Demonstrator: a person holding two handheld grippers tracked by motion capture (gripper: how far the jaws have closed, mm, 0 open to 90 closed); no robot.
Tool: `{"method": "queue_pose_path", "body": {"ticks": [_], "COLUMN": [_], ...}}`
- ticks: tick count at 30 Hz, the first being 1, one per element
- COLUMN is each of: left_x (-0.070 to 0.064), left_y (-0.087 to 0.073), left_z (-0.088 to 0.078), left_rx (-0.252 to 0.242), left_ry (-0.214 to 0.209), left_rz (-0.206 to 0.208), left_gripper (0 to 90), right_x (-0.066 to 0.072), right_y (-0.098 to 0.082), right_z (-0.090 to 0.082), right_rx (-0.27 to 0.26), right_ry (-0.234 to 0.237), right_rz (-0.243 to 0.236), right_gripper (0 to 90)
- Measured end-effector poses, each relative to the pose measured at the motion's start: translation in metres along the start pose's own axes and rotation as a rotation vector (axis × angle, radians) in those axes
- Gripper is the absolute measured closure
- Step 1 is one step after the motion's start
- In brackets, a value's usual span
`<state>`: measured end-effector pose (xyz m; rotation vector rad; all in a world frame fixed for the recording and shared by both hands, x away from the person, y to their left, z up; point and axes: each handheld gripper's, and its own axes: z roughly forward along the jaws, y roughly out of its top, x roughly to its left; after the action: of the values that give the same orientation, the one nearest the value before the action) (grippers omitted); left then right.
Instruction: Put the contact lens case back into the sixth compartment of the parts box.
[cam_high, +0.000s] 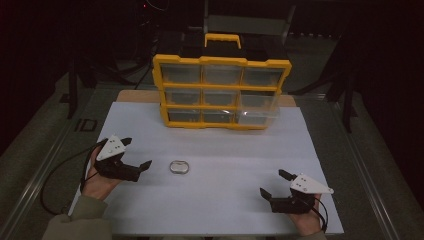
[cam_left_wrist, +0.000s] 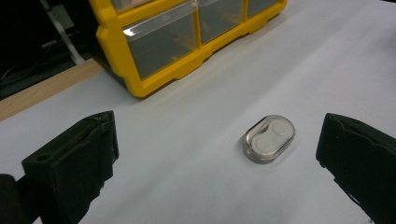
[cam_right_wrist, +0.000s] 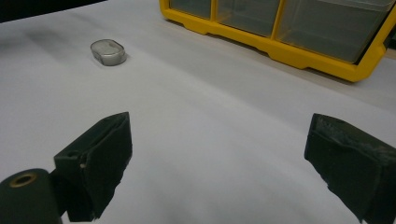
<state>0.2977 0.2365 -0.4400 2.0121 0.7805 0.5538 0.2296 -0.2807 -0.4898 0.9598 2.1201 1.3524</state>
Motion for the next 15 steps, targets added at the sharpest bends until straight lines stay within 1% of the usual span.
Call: {"method": "queue_pose_path", "body": {"ticks": [1,3,9,11,15], "left_x": [0.000,0.000,0.000,0.000,0.000], "left_y": [0.000,0.004,0.008,0.011,0.015], "left_z": [0.000,0.005,0.014,0.020,0.026], "left_rx": [0.000,0.009,0.019,0.032,0.040], "left_ry": [0.000,-0.011,-0.029,-0.042,-0.051], "left_rz": [0.000,0.014,0.022,0.032,0.040], "left_gripper": [0.0,0.0,0.0,0.0,0.0], "right_x": [0.000,0.000,-0.001,-0.001,-0.001], "right_y": [0.000,0.000,0.000,0.000,0.000], "right_z": [0.000,0.000,0.000,0.001,0.001], "right_rx": [0.000,0.002,-0.001,0.000,0.002], "right_ry": [0.000,0.004,0.005,0.006,0.007], "right_rz": [0.000,0.000,0.005,0.003,0.004], "right_gripper": [7.6,7.6,7.6,7.6,7.6]}}
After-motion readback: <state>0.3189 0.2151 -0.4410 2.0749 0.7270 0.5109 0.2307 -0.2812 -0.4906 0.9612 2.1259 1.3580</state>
